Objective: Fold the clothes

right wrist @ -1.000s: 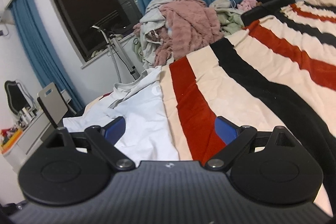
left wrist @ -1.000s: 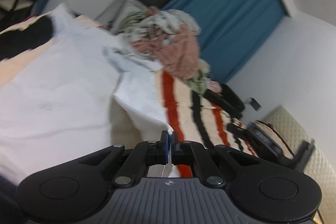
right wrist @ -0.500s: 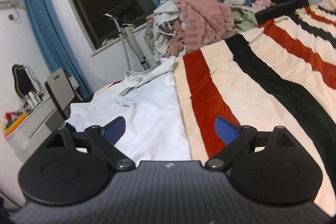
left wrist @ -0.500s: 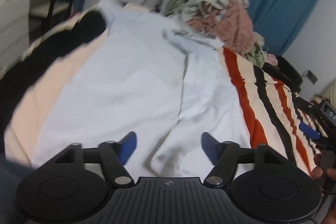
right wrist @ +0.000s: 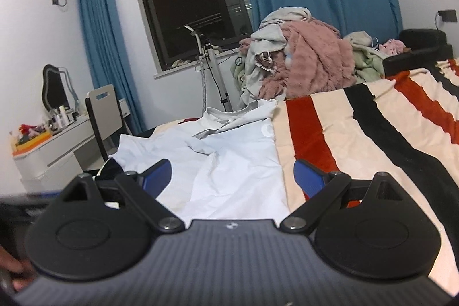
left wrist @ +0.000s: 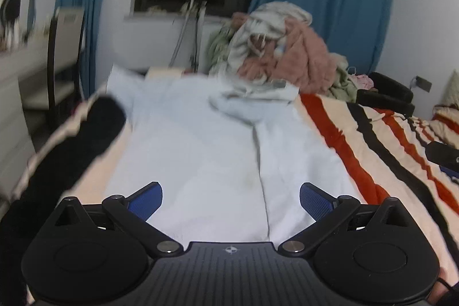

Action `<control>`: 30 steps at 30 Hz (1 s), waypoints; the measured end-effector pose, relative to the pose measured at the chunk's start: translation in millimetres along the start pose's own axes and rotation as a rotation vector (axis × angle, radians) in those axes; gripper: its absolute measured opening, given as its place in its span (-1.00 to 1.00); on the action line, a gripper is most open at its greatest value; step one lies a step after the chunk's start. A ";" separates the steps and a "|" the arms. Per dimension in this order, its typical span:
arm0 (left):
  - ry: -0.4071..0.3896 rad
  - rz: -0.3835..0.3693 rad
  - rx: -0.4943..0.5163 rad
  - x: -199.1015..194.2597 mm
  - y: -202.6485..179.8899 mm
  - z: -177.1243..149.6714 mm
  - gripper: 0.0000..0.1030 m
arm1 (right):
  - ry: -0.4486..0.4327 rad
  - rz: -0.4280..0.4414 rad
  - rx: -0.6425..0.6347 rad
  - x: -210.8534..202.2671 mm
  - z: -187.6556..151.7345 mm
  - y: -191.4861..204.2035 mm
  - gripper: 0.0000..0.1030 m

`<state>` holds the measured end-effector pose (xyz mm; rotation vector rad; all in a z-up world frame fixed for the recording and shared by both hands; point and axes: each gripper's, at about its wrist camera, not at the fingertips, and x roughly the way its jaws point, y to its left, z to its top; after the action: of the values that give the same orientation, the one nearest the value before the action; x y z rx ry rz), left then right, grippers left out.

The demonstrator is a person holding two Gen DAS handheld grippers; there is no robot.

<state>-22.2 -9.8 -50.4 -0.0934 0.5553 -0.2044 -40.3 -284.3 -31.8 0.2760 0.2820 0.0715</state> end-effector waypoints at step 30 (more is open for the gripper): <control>-0.095 0.307 -0.502 8.5 180.7 27.5 0.99 | 0.168 0.126 -0.581 399.3 -77.9 319.8 0.11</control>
<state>29.7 165.5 -57.4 -0.4989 0.5096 0.2417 310.2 86.0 -120.3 -0.2917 0.3969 0.2964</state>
